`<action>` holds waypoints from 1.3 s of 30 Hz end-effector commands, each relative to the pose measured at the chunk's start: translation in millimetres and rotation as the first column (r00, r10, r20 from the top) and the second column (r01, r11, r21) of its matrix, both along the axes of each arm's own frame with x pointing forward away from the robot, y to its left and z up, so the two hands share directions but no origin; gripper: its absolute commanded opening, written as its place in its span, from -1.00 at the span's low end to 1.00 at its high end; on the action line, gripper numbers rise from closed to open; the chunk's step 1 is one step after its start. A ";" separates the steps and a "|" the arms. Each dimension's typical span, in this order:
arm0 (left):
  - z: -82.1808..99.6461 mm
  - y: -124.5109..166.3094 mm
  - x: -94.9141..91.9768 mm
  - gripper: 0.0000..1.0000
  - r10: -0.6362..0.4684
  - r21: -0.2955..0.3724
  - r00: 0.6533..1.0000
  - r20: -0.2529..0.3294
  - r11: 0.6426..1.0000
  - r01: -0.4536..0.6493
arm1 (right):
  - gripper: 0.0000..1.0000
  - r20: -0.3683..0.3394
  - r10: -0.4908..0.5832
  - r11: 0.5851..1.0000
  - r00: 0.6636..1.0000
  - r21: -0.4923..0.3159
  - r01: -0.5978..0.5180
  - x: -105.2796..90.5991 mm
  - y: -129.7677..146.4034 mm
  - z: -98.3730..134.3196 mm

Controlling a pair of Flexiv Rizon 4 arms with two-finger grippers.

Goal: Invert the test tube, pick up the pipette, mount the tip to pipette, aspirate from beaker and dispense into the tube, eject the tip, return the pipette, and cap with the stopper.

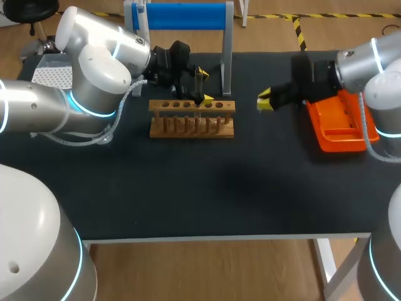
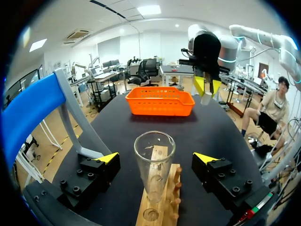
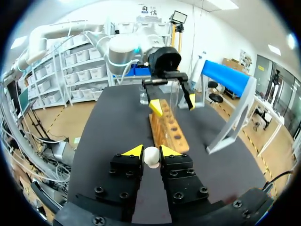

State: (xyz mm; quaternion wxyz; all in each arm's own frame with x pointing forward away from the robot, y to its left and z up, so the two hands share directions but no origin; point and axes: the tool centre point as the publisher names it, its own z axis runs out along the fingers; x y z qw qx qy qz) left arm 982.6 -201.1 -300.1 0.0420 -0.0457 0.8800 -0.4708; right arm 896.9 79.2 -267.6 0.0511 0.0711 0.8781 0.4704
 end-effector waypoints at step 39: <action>0.5 -0.1 1.4 1.00 -0.004 0.003 1.000 -0.004 1.000 0.004 | -1.00 -0.076 0.234 0.965 0.969 -0.107 -0.241 81.0 123.2 60.4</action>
